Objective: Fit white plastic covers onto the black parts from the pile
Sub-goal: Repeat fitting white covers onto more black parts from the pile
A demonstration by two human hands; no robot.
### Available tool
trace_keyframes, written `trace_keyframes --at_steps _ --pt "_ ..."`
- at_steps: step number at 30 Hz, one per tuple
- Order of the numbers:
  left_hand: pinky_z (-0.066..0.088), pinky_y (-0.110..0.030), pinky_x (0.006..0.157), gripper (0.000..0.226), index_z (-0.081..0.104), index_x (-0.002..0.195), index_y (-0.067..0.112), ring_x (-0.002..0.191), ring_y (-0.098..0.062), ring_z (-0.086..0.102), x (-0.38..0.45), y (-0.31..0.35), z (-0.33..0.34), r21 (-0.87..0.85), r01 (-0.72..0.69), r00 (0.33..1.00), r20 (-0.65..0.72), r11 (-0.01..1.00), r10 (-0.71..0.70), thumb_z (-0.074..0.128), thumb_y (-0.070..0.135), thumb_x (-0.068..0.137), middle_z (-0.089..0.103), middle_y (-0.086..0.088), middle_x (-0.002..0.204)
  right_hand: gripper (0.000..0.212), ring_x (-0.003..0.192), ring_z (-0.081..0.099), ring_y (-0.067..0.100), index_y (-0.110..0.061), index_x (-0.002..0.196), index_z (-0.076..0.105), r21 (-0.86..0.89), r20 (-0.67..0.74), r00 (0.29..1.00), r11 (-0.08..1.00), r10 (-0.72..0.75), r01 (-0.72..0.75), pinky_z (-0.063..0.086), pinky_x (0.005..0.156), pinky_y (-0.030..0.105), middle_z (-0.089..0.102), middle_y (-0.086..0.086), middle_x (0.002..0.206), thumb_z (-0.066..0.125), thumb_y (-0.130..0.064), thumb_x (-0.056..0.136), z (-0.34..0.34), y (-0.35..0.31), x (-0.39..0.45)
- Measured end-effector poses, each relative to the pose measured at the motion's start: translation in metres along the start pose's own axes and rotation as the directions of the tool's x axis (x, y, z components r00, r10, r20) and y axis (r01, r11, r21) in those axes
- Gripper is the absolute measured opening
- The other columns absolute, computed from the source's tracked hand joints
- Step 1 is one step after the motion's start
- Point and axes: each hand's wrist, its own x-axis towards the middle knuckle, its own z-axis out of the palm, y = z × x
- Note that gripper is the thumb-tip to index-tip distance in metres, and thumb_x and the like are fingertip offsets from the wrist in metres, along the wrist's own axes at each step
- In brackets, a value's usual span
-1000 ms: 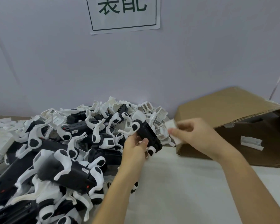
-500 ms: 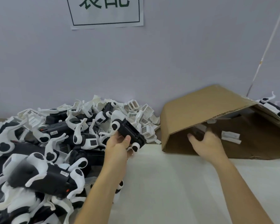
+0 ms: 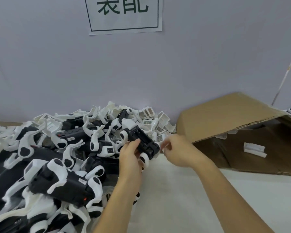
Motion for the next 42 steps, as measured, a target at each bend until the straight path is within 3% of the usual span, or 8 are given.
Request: trace_keyframes --at_steps 5,12,16,22,26,30,34,42 --pt "0.047 -0.024 0.051 0.028 0.066 0.118 0.010 0.091 -0.030 0.069 0.002 -0.001 0.001 0.044 0.016 0.998 -0.067 0.999 -0.013 0.061 0.025 0.095 0.073 -0.014 0.108 0.011 0.090 0.057 0.026 -0.010 0.092 0.059 -0.207 -0.090 0.995 0.978 -0.031 0.011 0.048 0.068 0.034 0.059 0.009 0.100 0.066 -0.005 0.085 0.023 -0.007 0.054" --pt "0.055 -0.043 0.087 0.020 0.067 0.113 0.014 0.105 -0.033 0.069 0.004 -0.003 0.001 0.075 -0.010 0.999 -0.043 0.997 0.013 0.060 0.023 0.096 0.073 -0.016 0.109 0.050 0.143 0.023 0.037 -0.020 0.138 0.040 -0.446 0.164 0.969 0.890 0.184 -0.093 0.021 0.113 0.059 0.033 0.011 0.148 0.058 -0.030 0.093 0.042 0.017 0.086" --pt "0.057 -0.027 0.064 0.023 0.068 0.115 0.012 0.084 -0.019 0.074 0.005 -0.004 0.000 0.041 0.009 1.000 0.002 0.999 -0.009 0.058 0.023 0.097 0.077 -0.004 0.088 0.026 0.133 0.029 0.034 -0.020 0.116 0.050 -0.501 0.058 0.991 0.863 0.119 -0.074 0.027 0.101 0.053 0.040 0.010 0.134 0.056 -0.030 0.093 0.050 0.018 0.083" --pt "0.051 -0.048 0.102 0.029 0.066 0.123 0.013 0.108 -0.028 0.069 0.003 -0.004 0.002 0.042 0.020 1.000 -0.013 0.999 -0.020 0.057 0.025 0.098 0.073 -0.012 0.114 0.015 0.106 0.054 0.029 -0.018 0.095 0.049 -0.484 -0.271 0.959 0.873 -0.088 -0.057 0.037 0.085 0.041 0.059 0.006 0.112 0.045 -0.033 0.098 0.041 0.018 0.069" --pt "0.051 -0.049 0.102 0.030 0.064 0.126 0.014 0.107 -0.027 0.070 0.003 -0.007 0.004 0.050 0.014 1.000 -0.003 0.999 -0.014 0.056 0.026 0.099 0.073 -0.011 0.113 0.022 0.081 0.067 0.024 -0.020 0.098 0.065 0.138 -0.442 0.896 0.983 -0.047 0.120 0.053 0.068 0.036 0.069 0.003 0.091 0.055 -0.039 0.097 0.030 0.013 0.048" --pt "0.061 -0.030 0.071 0.032 0.061 0.128 0.013 0.108 -0.031 0.070 0.003 -0.008 0.003 0.062 0.004 1.000 0.014 0.998 -0.005 0.055 0.026 0.100 0.074 -0.010 0.113 0.021 0.058 0.065 0.021 -0.018 0.107 0.065 0.953 -0.066 0.991 0.303 0.115 0.028 0.051 0.048 0.027 0.067 0.010 0.084 0.053 -0.034 0.102 0.019 0.006 0.016" --pt "0.052 -0.049 0.101 0.033 0.062 0.127 0.012 0.111 -0.036 0.067 0.001 -0.008 0.003 0.083 0.002 1.000 0.009 0.997 -0.002 0.055 0.028 0.100 0.073 -0.012 0.114 0.037 0.067 0.062 0.024 -0.007 0.119 0.064 0.990 0.094 0.995 -0.103 -0.022 -0.096 0.055 0.058 0.029 0.066 0.016 0.091 0.045 -0.029 0.097 0.017 0.016 -0.004" --pt "0.050 -0.046 0.103 0.026 0.065 0.120 0.019 0.106 -0.024 0.070 0.001 -0.014 0.005 0.188 -0.025 1.000 0.016 0.982 0.023 0.058 0.031 0.098 0.075 -0.003 0.108 0.030 0.056 0.058 0.017 -0.015 0.117 0.070 0.996 -0.028 0.990 0.089 0.142 0.015 0.053 0.057 0.025 0.068 0.015 0.090 0.042 -0.012 0.106 0.034 0.034 -0.010"
